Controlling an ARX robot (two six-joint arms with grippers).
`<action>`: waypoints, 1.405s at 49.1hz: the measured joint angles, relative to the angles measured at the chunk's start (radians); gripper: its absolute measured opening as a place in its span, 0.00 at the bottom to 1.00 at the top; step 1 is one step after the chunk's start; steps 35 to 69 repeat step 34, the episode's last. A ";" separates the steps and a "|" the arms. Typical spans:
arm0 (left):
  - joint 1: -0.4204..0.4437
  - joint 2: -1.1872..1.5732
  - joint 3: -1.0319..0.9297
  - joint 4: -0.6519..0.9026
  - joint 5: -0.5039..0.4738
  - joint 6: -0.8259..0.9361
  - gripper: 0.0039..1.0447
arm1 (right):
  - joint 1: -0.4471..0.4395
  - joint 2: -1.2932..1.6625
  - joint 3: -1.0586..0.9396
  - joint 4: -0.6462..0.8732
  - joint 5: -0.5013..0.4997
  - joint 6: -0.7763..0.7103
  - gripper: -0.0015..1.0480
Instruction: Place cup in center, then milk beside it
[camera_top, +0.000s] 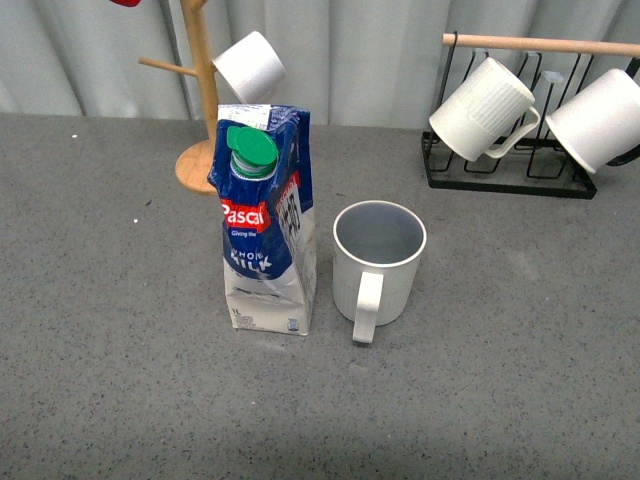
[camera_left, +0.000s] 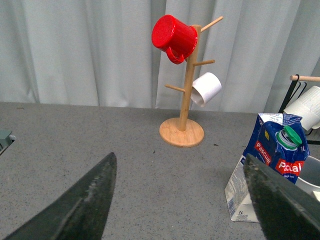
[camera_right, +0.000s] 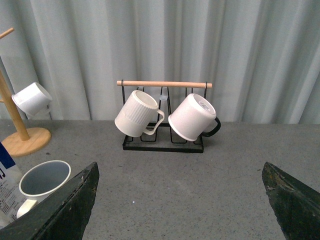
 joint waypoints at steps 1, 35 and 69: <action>0.000 0.000 0.000 0.000 0.000 0.000 0.76 | 0.000 0.000 0.000 0.000 0.000 0.000 0.91; 0.000 0.000 0.000 0.000 0.000 0.003 0.94 | 0.000 0.000 0.000 0.000 0.000 0.000 0.91; 0.000 0.000 0.000 0.000 0.000 0.003 0.94 | 0.000 0.000 0.000 0.000 0.000 0.000 0.91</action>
